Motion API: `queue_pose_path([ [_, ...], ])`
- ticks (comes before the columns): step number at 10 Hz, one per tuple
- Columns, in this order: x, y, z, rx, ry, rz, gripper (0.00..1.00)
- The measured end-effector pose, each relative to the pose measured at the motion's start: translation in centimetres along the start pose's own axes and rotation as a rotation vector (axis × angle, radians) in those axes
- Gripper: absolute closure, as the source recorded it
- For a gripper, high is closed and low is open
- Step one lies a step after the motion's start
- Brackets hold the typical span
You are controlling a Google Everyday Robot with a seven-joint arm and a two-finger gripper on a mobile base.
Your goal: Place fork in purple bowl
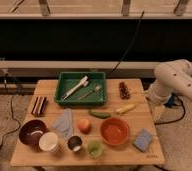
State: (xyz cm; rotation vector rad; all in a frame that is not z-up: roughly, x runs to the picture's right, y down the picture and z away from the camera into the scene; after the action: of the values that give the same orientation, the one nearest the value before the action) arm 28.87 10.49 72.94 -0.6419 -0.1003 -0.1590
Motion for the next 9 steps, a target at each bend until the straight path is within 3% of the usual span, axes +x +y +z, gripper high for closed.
queue_pose_path([
  [7,0.02,-0.06,-0.06,0.001,0.000,0.001,0.20],
  [9,0.02,-0.51,-0.21,-0.001,-0.017,-0.002,0.20],
])
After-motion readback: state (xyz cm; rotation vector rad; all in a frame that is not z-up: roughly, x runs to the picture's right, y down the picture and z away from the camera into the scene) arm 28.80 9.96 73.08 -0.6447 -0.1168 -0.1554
